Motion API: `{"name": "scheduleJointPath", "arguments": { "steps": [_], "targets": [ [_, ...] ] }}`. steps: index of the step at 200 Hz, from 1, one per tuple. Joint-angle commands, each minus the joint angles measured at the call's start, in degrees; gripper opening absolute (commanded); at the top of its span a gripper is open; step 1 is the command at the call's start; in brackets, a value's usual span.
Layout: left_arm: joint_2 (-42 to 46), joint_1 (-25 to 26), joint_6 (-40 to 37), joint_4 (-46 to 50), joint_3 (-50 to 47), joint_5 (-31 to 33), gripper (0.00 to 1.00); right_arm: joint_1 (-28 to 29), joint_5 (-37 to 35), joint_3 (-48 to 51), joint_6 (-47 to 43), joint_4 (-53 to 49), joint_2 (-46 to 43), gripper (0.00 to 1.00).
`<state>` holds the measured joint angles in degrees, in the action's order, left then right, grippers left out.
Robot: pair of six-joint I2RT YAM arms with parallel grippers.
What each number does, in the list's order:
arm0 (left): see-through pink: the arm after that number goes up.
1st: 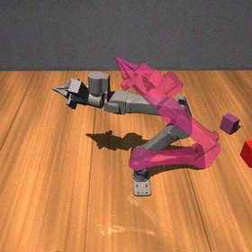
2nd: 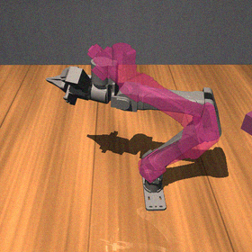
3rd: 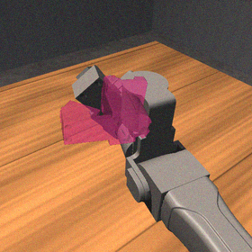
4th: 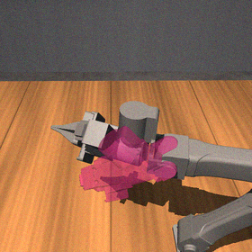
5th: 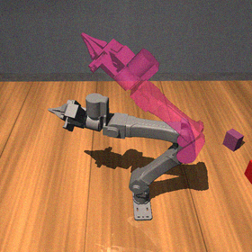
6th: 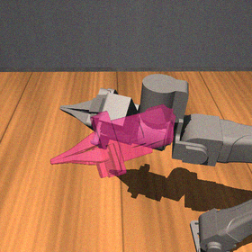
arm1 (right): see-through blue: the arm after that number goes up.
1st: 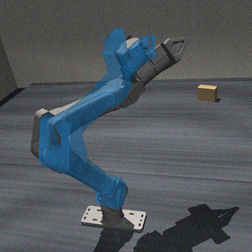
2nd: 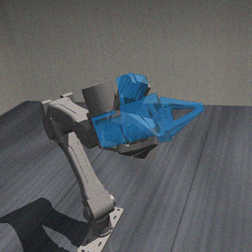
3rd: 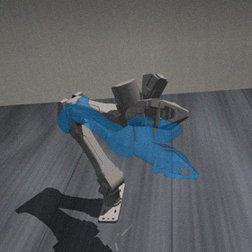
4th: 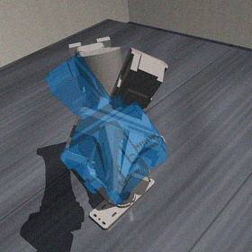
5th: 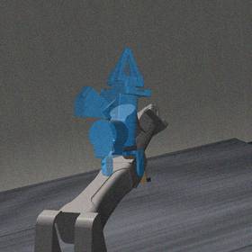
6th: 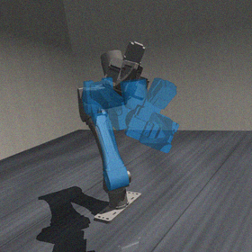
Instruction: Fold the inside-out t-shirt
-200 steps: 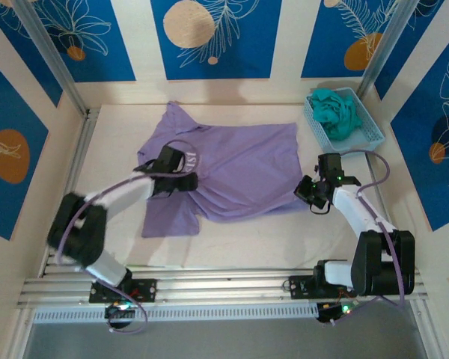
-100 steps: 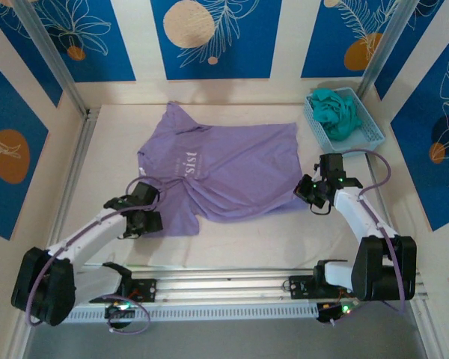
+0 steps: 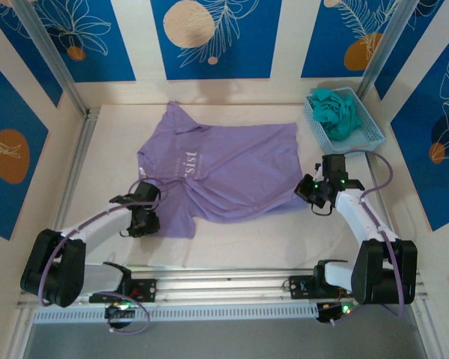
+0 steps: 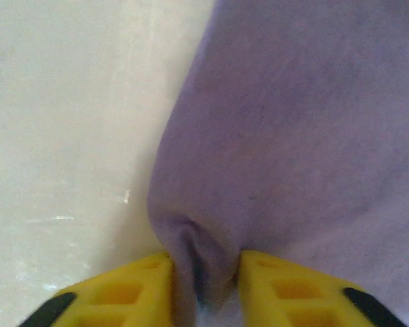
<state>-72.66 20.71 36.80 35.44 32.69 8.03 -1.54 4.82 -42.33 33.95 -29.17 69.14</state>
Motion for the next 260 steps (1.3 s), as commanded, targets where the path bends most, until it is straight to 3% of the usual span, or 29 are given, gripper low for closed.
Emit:
{"name": "scheduleJointPath", "arguments": {
  "steps": [1, 22, 61, 91, 127, 170, 207, 226, 260],
  "targets": [
    [-0.15, -0.12, 0.63, -3.12, -2.89, -4.50, 0.15, -0.81, 0.98, 0.44, -0.99, -0.28, -1.71, 0.00],
    [3.59, -0.14, -0.36, -1.22, -1.13, -2.66, 0.00, -1.97, 1.75, 0.28, -1.38, -0.01, -2.15, 0.00],
    [17.54, -0.23, -5.91, 3.17, 14.10, 7.09, 0.00, -4.76, 4.23, -4.50, -0.60, 3.07, -6.82, 0.00],
    [19.26, -0.23, -14.41, 2.70, 34.39, 11.95, 0.00, -6.53, 5.02, -16.05, -1.32, 2.09, -7.02, 0.00],
    [20.31, -0.23, -20.85, 3.66, 57.30, 7.98, 0.00, -8.54, 4.27, -33.13, -4.77, -6.79, -11.27, 0.00],
    [24.75, -0.23, -25.60, 0.25, 73.82, 2.03, 0.00, -9.61, -2.45, -54.53, -9.28, -20.81, -17.69, 0.00],
    [18.90, -0.22, -29.47, 4.47, 86.32, 7.16, 0.00, -9.56, -4.89, -71.82, -11.46, -28.23, -16.29, 0.00],
    [14.48, -0.08, -34.07, 4.28, 90.99, 13.72, 0.00, -9.53, -6.34, -79.11, -12.78, -30.52, -13.24, 0.00],
    [3.52, -0.05, -43.11, -1.59, 94.44, 22.91, 0.00, -9.53, -7.57, -80.26, -14.15, -27.85, -8.48, 0.00]
  ]
}}
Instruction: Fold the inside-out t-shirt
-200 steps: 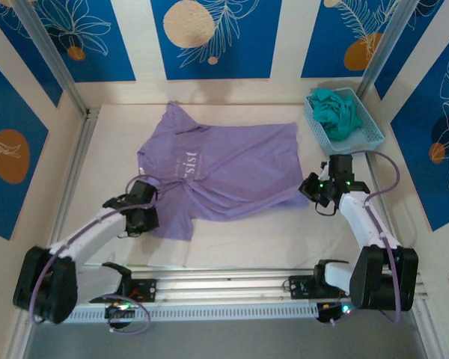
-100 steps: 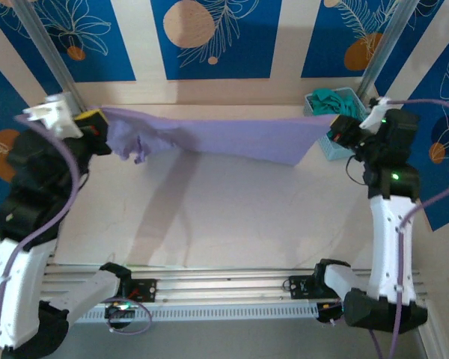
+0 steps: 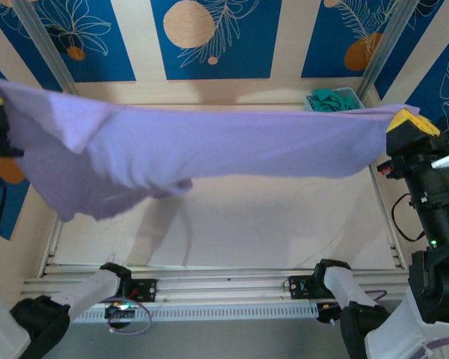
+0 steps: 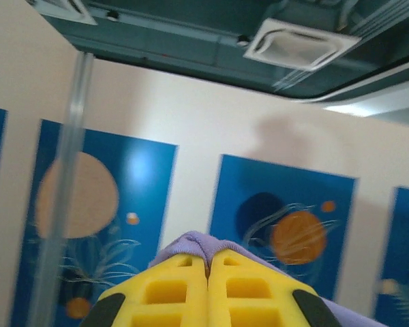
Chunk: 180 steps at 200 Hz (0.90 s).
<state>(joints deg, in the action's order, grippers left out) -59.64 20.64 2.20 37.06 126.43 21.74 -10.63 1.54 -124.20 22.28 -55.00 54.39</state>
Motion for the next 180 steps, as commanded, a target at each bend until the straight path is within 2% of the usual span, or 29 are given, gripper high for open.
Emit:
{"name": "scheduleJointPath", "arguments": {
  "steps": [1, 38, 73, 101, 116, 126, 128, 134, 139, 153, 159, 168, 180],
  "targets": [
    [-9.83, 0.06, -8.65, -3.26, 0.76, 9.25, 0.00, -0.44, -4.32, 1.78, -2.53, -1.89, 6.39, 0.00],
    [-23.83, -3.75, -9.76, -6.65, 1.19, 6.79, 0.00, -0.14, -5.67, 16.07, -3.84, 10.90, 10.60, 0.00],
    [-35.93, -8.67, -7.19, -13.90, -6.99, 2.12, 0.00, 3.61, -8.87, 28.65, -5.88, 24.86, 20.26, 0.00],
    [-50.66, -11.46, -3.43, -17.84, -6.72, -1.99, 0.00, 6.00, -9.80, 35.07, -4.88, 37.92, 33.62, 0.03],
    [-61.37, -12.58, -2.27, -19.89, -2.74, -2.84, 0.00, 7.03, -10.29, 32.90, -4.54, 41.80, 44.06, 0.07],
    [-69.11, -13.21, -1.18, -18.82, 3.69, -3.54, 0.00, 7.29, -10.09, 28.85, -4.09, 42.12, 51.89, 0.11],
    [-70.48, -13.38, -1.00, -18.39, 5.08, -3.87, 0.01, 7.34, -9.90, 27.88, -4.05, 41.85, 53.37, 0.13],
    [-75.31, -13.69, -0.52, -16.59, 10.44, -5.03, 0.20, 7.46, -10.07, 24.15, -3.80, 40.21, 57.94, 0.17],
    [-78.95, -13.93, -0.11, -14.68, 15.44, -5.73, 0.31, 7.48, -10.37, 21.50, -3.43, 39.29, 61.11, 0.23],
    [-86.66, -14.20, 0.80, -9.91, 27.51, -7.88, 0.51, 7.47, -9.82, 16.23, -3.38, 37.66, 66.86, 0.32],
    [-87.96, -14.16, 1.28, -8.26, 30.36, -9.09, 0.58, 7.60, -10.12, 15.80, -3.97, 38.29, 67.83, 0.36],
    [-87.31, -14.22, 1.99, -6.92, 30.26, -10.56, 0.62, 7.82, -10.86, 15.55, -4.93, 38.13, 68.22, 0.45],
    [-83.16, -14.15, 3.69, -4.84, 25.79, -11.18, 0.66, 8.10, -10.63, 15.57, -6.01, 36.45, 67.44, 0.47]
  ]
}}
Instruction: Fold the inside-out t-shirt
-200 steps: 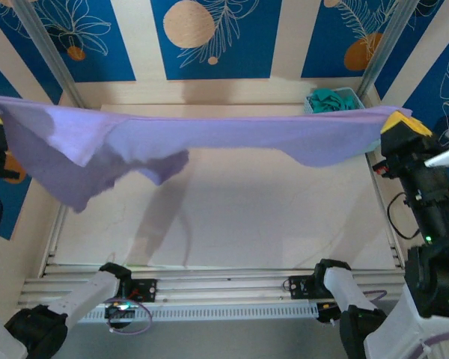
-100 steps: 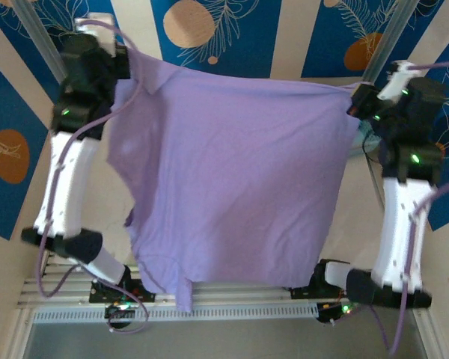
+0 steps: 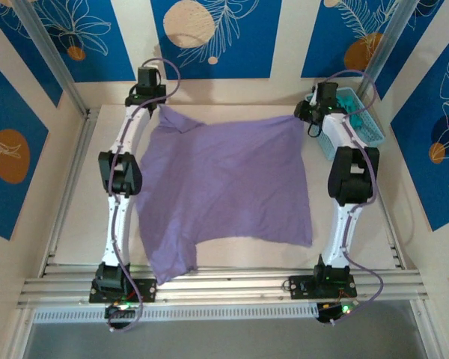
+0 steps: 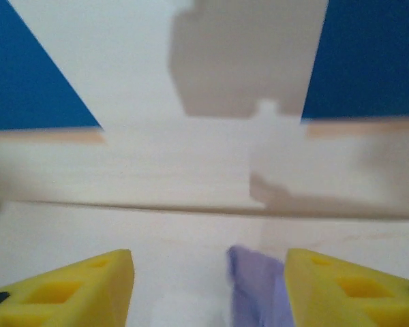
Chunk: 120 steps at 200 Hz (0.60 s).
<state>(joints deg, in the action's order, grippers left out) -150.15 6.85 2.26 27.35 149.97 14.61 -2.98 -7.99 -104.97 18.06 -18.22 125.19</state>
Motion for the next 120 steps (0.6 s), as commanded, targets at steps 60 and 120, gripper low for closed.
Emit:
{"name": "scheduleJointPath", "arguments": {
  "steps": [60, 120],
  "targets": [
    [52.58, -0.40, 26.28, -20.37, -70.44, -21.19, 0.74, 9.62, 1.61, 19.10, 1.13, -10.35, -22.20, 0.49],
    [69.62, 4.26, 34.00, -26.24, -102.44, -37.43, 0.76, 8.32, 5.63, 50.58, 13.23, -22.17, -48.82, 0.50]
  ]
}}
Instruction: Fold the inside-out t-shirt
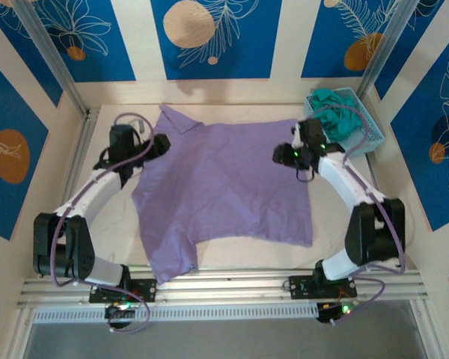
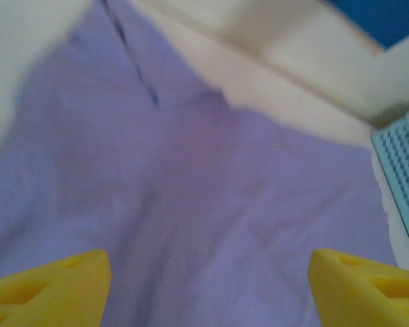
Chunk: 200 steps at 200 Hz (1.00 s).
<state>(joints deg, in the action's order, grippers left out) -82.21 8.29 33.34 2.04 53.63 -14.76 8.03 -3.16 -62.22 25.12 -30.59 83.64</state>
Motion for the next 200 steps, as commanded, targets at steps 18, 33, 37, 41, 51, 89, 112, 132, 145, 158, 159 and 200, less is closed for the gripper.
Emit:
{"name": "scheduleJointPath", "arguments": {
  "steps": [18, 33, 37, 41, 51, 89, 112, 132, 145, 158, 159, 200],
  "targets": [
    [1.90, 6.10, 0.28, -1.01, -8.11, -7.41, 0.76, -2.45, -0.56, 11.52, 7.02, -13.71, -9.04, 0.50],
    [-0.82, 8.46, -3.58, 1.69, -6.74, -4.39, 0.76, -1.86, 1.46, 13.87, 6.52, -10.86, -7.76, 0.49],
    [-1.92, 8.50, -3.89, 2.61, -6.26, -2.92, 0.76, -1.81, 2.41, 14.25, 6.47, -9.04, -7.20, 0.49],
    [-3.01, 8.37, -3.98, 3.17, -5.90, -1.41, 0.76, -1.75, 3.52, 14.65, 6.41, -6.61, -6.49, 0.49],
    [-5.47, 7.20, -4.74, 2.51, -5.29, 1.07, 0.76, -2.28, 6.70, 14.22, 6.93, -0.48, -3.99, 0.49],
    [-17.94, 2.78, -5.69, -0.51, 5.40, 3.97, 0.76, -2.61, 9.61, 5.95, 9.68, 15.38, 8.89, 0.49],
    [-26.25, 0.02, -3.27, 0.78, 13.26, 0.74, 0.76, -4.53, 9.32, -0.76, 12.43, 14.82, 17.83, 0.47],
    [-32.53, -1.77, -2.85, 4.37, 19.61, -0.61, 0.75, -5.54, 7.94, -4.92, 14.78, 13.63, 23.70, 0.45],
    [-35.63, -2.59, -3.17, 7.09, 23.37, -1.56, 0.75, -6.50, 9.30, -7.51, 16.31, 13.08, 27.11, 0.45],
    [-37.84, -3.59, -3.21, 8.46, 25.93, -1.25, 0.75, -7.21, 10.01, -9.78, 17.47, 13.01, 29.62, 0.44],
    [-37.97, -3.70, -3.20, 8.48, 26.14, -1.33, 0.75, -7.23, 9.97, -9.95, 17.53, 12.97, 29.77, 0.44],
    [-44.11, -6.61, -3.11, 12.09, 33.87, -2.73, 0.75, -9.06, 9.32, -19.54, 17.76, 8.42, 37.19, 0.42]
  ]
}}
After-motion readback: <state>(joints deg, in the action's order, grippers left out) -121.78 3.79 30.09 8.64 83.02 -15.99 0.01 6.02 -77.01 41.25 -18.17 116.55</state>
